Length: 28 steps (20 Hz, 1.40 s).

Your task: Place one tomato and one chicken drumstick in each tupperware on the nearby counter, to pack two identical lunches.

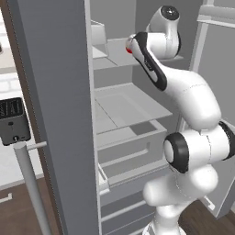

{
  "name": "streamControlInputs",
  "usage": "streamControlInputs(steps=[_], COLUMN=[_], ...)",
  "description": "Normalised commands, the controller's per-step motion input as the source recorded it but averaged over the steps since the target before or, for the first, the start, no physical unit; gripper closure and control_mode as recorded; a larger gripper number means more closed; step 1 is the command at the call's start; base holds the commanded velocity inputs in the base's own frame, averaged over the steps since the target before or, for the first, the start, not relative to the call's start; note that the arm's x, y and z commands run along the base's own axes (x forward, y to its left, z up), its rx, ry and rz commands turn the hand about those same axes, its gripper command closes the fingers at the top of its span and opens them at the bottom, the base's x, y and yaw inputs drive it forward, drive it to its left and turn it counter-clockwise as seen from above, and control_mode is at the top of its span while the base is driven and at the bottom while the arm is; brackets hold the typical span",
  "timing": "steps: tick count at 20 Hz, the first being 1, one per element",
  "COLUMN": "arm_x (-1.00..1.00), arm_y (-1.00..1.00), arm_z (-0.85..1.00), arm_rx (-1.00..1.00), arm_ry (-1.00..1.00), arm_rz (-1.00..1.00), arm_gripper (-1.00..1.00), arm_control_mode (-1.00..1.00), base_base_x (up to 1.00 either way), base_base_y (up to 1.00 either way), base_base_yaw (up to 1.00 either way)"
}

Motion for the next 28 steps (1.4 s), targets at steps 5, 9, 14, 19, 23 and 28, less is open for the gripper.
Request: streamControlInputs(steps=[5,9,14,19,23,28], arm_x=[0.45,0.28,0.39,0.41,0.33,0.32], arm_y=[0.03,0.06,0.05,0.00,0.00,0.00], arm_z=[-0.11,-0.19,-0.22,-0.09,0.00,-0.02], arm_rx=[0.00,0.00,0.00,0.00,0.00,0.00], arm_ry=[0.00,0.00,0.00,0.00,0.00,0.00], arm_rz=[0.00,0.00,0.00,0.00,0.00,0.00], arm_gripper=[-1.00,-1.00,-1.00,-1.00,-1.00,-1.00], arm_control_mode=[-1.00,-1.00,-1.00,-1.00,-1.00,-1.00], base_base_x=[0.00,0.00,0.00,0.00,0.00,0.00], base_base_y=[0.00,0.00,0.00,0.00,0.00,0.00], base_base_yaw=[0.00,0.00,0.00,0.00,0.00,0.00])
